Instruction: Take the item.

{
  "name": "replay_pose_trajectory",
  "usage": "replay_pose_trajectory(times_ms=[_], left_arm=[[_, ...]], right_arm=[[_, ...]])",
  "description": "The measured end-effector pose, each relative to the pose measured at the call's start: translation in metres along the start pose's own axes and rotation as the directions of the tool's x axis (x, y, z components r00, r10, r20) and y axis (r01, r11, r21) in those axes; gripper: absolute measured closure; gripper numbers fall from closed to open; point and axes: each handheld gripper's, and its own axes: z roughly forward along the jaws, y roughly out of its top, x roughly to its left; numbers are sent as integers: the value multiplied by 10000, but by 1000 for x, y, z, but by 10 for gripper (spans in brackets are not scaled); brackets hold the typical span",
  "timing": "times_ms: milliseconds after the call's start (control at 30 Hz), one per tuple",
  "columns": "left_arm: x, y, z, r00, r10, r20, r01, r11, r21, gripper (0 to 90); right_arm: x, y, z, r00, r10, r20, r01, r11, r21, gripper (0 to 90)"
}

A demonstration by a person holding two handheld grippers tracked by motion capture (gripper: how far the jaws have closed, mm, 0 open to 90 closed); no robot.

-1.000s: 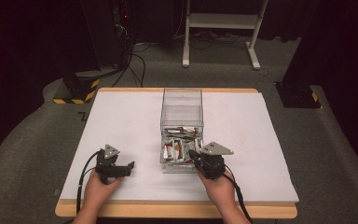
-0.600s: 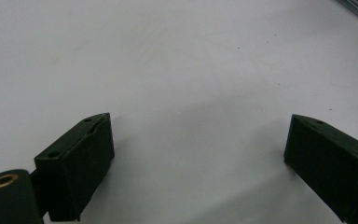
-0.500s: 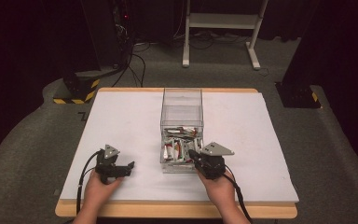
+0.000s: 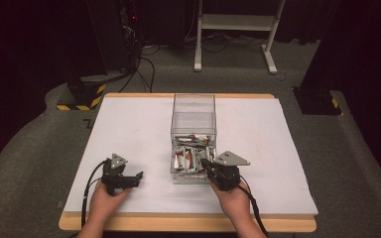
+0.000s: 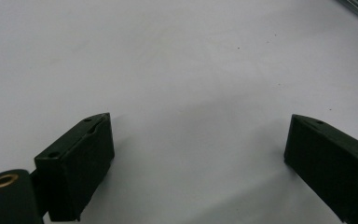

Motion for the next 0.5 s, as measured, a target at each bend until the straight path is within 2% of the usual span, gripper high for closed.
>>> replay_pose_trajectory(times_ms=[500], left_arm=[[0, 0, 0, 10000, -3, 1, 3, 10000, 1, 84]], right_arm=[[1, 3, -7, 10000, -48, 44, 50, 9992, -399, 900]])
